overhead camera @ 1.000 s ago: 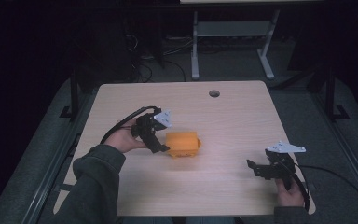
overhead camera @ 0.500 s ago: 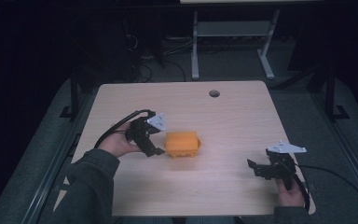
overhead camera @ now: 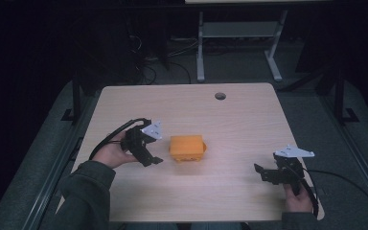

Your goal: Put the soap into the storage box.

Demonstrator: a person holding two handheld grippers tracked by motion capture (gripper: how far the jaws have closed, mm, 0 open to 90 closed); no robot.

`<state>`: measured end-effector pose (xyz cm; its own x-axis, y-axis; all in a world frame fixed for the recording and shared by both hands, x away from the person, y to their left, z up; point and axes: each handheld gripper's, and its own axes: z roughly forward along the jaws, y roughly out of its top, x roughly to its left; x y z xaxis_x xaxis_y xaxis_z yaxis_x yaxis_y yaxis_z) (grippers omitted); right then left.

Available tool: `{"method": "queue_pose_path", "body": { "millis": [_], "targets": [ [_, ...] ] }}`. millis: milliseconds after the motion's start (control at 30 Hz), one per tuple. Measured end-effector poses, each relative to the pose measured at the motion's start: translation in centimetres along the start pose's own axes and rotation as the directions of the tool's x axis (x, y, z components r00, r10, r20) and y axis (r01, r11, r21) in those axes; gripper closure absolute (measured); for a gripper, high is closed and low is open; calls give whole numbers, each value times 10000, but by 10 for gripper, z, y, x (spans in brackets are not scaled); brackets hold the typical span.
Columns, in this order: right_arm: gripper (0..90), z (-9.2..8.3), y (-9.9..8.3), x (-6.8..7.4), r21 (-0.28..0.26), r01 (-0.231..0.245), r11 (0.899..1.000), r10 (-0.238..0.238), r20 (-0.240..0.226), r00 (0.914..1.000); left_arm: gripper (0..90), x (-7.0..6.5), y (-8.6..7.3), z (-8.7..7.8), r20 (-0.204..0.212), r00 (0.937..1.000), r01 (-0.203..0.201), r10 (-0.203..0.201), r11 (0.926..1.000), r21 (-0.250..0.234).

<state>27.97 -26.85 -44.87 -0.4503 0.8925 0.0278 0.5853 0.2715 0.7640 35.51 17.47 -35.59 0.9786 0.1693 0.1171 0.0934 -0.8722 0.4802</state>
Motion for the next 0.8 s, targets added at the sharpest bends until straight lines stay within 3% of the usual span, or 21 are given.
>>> {"method": "queue_pose_path", "body": {
  "millis": [800],
  "targets": [
    [139,0,0,0,67,101,9999,-101,7,9999,175,-11,-30,0,-32,9992,397,-398,9991,-128]
  ]
}}
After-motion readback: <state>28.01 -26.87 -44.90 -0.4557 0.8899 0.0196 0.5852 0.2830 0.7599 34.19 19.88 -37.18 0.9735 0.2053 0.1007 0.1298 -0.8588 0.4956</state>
